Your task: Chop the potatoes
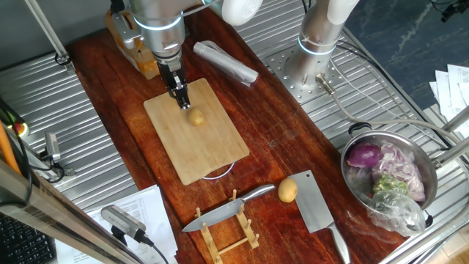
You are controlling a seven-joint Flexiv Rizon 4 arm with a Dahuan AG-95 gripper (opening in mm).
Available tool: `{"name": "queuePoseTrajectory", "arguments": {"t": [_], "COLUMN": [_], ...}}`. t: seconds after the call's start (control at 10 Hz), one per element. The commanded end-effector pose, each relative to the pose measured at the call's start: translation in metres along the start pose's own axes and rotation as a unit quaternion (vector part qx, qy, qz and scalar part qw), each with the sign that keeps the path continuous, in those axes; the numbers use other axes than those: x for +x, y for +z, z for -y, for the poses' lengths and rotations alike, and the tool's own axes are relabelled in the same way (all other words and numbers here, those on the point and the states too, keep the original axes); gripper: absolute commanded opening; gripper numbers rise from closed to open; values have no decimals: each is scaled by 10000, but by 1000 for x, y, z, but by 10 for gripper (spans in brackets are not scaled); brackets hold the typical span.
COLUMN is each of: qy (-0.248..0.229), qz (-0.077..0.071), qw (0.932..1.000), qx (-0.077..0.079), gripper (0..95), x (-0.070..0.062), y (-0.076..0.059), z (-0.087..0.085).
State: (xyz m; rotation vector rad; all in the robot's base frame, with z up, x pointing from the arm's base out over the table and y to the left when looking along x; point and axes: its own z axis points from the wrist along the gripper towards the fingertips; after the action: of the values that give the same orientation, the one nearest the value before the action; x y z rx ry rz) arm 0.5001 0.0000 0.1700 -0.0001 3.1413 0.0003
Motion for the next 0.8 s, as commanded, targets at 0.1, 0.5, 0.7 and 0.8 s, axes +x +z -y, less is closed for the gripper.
{"name": "queuePoseTrajectory", "arguments": {"t": [0.1, 0.5, 0.7, 0.8], "qy": [-315, -440, -388, -415], "qz": [21, -25, -76, -87], "qw": [9995, 9990, 9991, 9990], "qx": [-88, -90, -128, -159], "gripper": [0, 0, 0, 0], "x": [0, 0, 1, 1], "y": [1, -1, -2, -2], "z": [-2, -6, -1, -1]}}
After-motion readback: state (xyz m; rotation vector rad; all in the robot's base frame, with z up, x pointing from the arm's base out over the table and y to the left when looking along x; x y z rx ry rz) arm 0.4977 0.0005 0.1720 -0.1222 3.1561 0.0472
